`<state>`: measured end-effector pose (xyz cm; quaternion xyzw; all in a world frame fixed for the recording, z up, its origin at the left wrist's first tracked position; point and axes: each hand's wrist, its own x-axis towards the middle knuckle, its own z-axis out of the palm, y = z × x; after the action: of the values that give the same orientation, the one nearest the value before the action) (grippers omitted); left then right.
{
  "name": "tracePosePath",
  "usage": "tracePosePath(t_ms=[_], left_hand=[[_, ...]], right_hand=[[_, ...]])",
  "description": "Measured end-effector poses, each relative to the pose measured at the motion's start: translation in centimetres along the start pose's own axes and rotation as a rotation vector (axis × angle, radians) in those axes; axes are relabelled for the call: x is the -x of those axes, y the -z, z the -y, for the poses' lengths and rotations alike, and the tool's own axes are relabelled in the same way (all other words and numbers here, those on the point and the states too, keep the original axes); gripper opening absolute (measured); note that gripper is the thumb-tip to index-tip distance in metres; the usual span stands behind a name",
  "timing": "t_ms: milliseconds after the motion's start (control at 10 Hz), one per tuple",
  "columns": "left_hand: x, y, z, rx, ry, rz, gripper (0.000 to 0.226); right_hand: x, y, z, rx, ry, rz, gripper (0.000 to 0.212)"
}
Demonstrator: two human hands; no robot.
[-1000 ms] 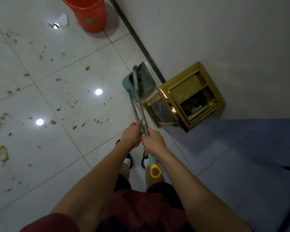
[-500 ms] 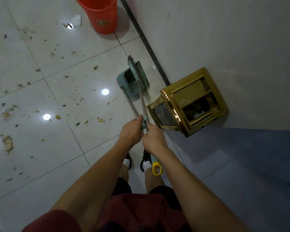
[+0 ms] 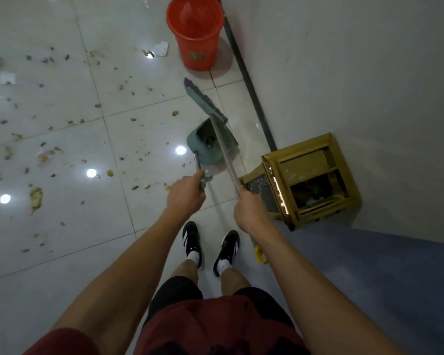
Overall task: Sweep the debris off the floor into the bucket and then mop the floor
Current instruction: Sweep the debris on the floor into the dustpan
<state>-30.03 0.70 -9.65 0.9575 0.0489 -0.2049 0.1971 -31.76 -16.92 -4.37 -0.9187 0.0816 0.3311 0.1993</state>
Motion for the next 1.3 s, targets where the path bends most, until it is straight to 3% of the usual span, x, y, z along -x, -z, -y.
tracePosePath(t_ms=[200,600,900,1100,1300], left_hand=[[4.3,1.4,2.2,0.016,0.130,-0.034,0.045],[10.3,4.1,10.1,0.121,0.415,-0.179,0.038],[9.4,7.1,19.1,0.152,0.463,-0.146,0.041],[7.6,10.6,26.5,0.202,0.478,-0.101,0.033],[6.6,13.3,33.0,0.217,0.453,-0.045,0.033]], right_hand=[[-1.8,-0.3,-0.6,-0.142,-0.021,0.037,0.042],[-2.9,-0.9,0.8,-0.088,-0.095,0.133,0.025],[-5.1,-5.6,7.6,-0.038,-0.235,0.225,0.033],[-6.5,-11.1,14.5,-0.077,-0.288,0.348,0.035],[-6.2,-15.9,23.7,-0.129,-0.294,0.343,0.030]])
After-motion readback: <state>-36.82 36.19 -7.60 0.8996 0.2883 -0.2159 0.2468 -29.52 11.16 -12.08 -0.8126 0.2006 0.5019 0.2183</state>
